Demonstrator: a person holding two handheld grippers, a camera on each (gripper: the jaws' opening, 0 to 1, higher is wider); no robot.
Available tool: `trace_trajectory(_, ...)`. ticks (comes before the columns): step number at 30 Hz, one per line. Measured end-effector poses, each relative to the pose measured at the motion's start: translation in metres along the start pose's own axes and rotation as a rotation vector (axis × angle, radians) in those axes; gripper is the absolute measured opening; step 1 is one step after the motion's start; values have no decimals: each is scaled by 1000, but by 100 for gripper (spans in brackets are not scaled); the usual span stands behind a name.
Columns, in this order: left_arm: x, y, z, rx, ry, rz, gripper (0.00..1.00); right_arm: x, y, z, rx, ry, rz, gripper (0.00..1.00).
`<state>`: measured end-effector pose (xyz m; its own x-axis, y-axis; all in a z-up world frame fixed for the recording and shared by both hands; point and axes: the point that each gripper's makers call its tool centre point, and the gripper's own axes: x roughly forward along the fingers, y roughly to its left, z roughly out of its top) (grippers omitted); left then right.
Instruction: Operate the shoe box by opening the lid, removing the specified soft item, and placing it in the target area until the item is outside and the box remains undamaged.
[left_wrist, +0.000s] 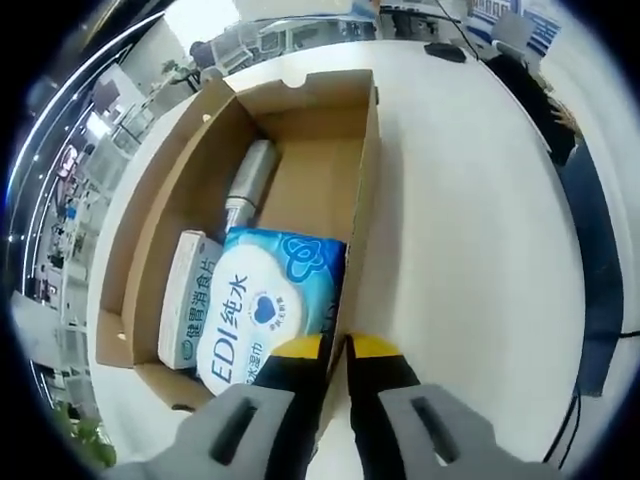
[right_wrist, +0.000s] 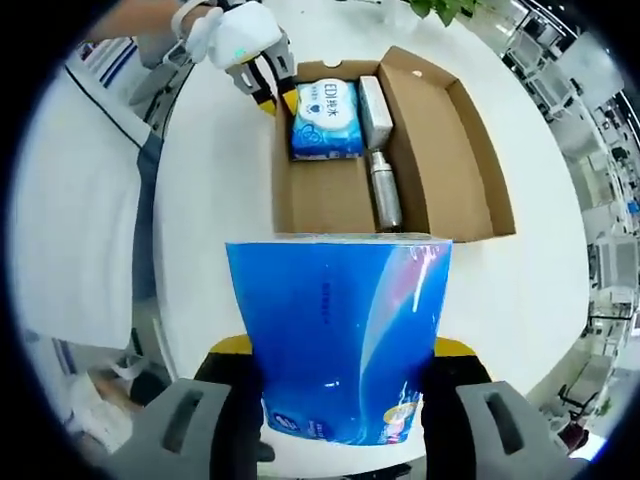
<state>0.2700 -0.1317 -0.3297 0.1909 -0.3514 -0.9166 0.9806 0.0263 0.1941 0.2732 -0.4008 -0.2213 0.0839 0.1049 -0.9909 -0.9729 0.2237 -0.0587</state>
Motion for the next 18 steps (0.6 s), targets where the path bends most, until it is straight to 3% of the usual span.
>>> trace_trajectory(13,1,0,2,-35,2,4,8,22,-14,-30,-60,46,44,62)
trace_trajectory(18,1,1,1,-40,3,6,8,31,-15,-32,-74,42,66,62)
